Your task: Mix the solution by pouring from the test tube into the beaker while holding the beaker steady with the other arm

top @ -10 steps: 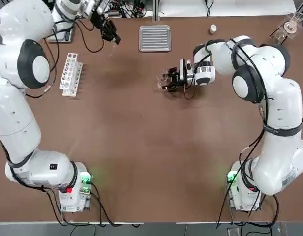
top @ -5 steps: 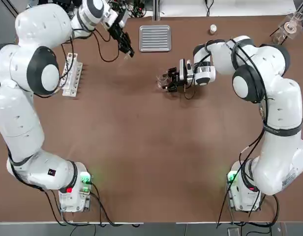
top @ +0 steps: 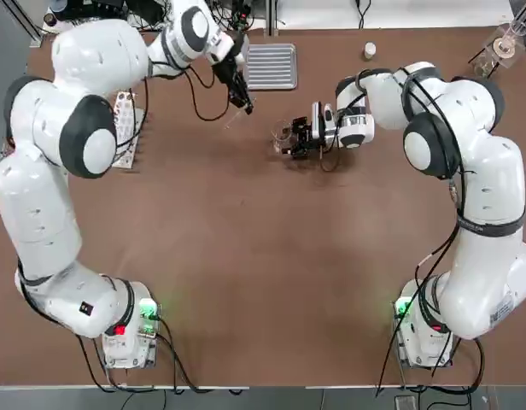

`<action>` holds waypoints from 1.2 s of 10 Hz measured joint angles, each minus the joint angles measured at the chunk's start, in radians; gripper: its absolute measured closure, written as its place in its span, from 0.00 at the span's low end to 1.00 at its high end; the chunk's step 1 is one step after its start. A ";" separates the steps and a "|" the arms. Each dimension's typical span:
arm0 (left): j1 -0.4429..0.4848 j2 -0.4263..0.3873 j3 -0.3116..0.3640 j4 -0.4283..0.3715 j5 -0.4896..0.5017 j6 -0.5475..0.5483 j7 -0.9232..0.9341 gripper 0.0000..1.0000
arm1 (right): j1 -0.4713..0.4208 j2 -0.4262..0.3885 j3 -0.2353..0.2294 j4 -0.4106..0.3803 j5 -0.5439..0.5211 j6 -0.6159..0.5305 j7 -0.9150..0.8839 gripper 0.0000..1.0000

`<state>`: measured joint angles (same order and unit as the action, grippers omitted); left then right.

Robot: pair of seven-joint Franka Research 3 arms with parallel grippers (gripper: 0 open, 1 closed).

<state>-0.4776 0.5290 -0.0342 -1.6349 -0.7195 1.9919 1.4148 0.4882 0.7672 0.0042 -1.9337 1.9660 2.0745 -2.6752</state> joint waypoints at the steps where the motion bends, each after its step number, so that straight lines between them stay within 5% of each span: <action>1: -0.068 0.005 0.066 0.000 0.000 0.002 -0.005 0.78 | 0.000 0.000 0.000 0.000 0.000 0.001 0.000 0.23; 4: -0.230 0.041 0.182 0.016 0.055 0.023 -0.068 0.78 | 0.000 0.000 -0.001 0.000 0.000 0.001 0.000 0.23; 8: -0.272 0.106 0.194 0.114 0.089 0.028 -0.166 0.78 | 0.000 0.000 -0.001 0.000 0.000 0.001 0.000 0.23; 12: -0.374 0.163 0.295 0.174 0.091 0.028 -0.235 0.78 | 0.000 0.000 -0.002 0.000 0.000 0.001 0.000 0.23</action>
<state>-0.8515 0.6923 0.2609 -1.4605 -0.6289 2.0202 1.1793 0.4881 0.7667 0.0023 -1.9333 1.9660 2.0759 -2.6752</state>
